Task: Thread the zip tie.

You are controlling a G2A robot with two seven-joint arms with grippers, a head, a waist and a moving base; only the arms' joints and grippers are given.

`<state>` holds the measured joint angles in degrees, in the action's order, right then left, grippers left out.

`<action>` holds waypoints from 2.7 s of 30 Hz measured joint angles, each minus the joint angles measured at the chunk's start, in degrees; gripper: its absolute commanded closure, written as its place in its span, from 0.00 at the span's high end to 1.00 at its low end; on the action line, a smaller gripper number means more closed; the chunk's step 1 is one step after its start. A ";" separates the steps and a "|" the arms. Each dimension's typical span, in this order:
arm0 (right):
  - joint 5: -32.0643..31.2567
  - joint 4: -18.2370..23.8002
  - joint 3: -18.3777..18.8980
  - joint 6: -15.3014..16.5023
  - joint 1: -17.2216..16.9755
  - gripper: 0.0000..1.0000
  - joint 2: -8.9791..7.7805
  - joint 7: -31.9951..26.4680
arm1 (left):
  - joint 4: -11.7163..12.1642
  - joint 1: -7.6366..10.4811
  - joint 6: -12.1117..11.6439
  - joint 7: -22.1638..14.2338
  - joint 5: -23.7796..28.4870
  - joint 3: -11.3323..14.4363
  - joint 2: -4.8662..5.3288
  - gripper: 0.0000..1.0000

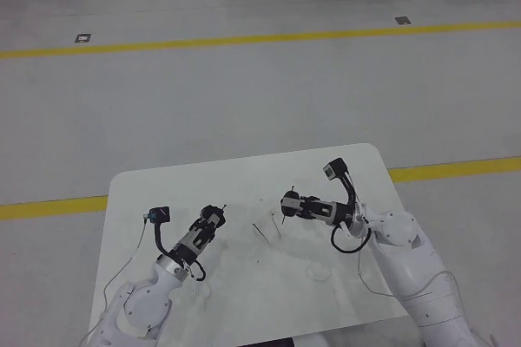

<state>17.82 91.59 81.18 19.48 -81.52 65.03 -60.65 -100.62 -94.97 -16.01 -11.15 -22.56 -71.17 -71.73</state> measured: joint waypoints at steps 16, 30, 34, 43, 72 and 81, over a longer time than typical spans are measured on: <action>7.47 -0.96 -0.47 -3.02 -0.35 0.00 0.13 0.36 | 0.00 0.00 0.00 0.00 0.00 0.00 0.00 0.00; 25.27 -6.05 -2.23 -14.23 3.68 0.00 0.28 -7.37 | 0.00 0.00 0.00 0.00 0.00 0.00 0.00 0.00; 23.91 -5.30 -2.14 -11.21 3.99 0.00 0.26 -6.44 | 0.00 0.00 0.00 0.00 0.00 0.00 0.00 0.00; 23.96 -5.10 -2.12 -10.91 3.92 0.00 0.28 -6.36 | 0.00 0.00 0.00 0.00 0.00 0.00 0.00 0.00; -16.00 2.93 -9.37 0.00 3.39 0.00 0.93 21.21 | 1.51 0.91 4.67 1.75 4.38 3.69 0.00 0.00; -16.02 2.93 -9.37 0.00 3.39 0.00 0.93 21.21 | 1.24 0.83 3.88 -0.08 8.00 3.92 0.03 0.00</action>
<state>1.81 94.52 71.81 19.48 -78.13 65.96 -39.44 -99.38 -94.14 -12.13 -11.24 -14.55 -67.25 -71.70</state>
